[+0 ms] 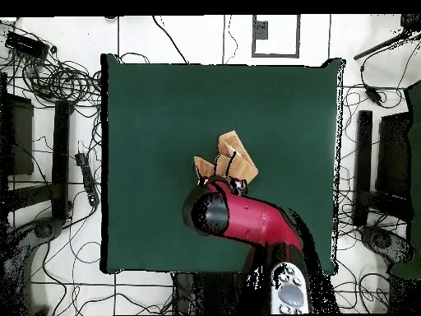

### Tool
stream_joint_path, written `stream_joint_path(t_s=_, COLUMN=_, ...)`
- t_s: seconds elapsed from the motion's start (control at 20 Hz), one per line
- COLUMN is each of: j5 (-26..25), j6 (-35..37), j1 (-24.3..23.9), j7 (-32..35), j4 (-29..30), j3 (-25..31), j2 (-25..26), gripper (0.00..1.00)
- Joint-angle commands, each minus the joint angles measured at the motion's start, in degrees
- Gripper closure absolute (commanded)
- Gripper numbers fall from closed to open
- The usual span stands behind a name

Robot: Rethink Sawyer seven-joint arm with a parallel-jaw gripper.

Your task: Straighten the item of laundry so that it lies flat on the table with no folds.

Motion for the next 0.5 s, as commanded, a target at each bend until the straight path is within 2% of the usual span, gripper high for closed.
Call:
stream_joint_path(t_s=0.05, j5=0.6, j6=7.3, j1=-4.1, j7=5.7, j4=10.3, j3=3.3, j2=-11.4, gripper=1.0)
stream_joint_path(t_s=0.3, j5=-0.4, j6=2.5, j1=-7.6, j7=5.8, j4=15.5, j3=6.1, j2=-12.6, gripper=1.0)
stream_joint_path(t_s=0.5, j5=-1.5, j6=-6.8, j1=-10.4, j7=9.3, j4=19.4, j3=8.6, j2=-7.9, gripper=1.0)
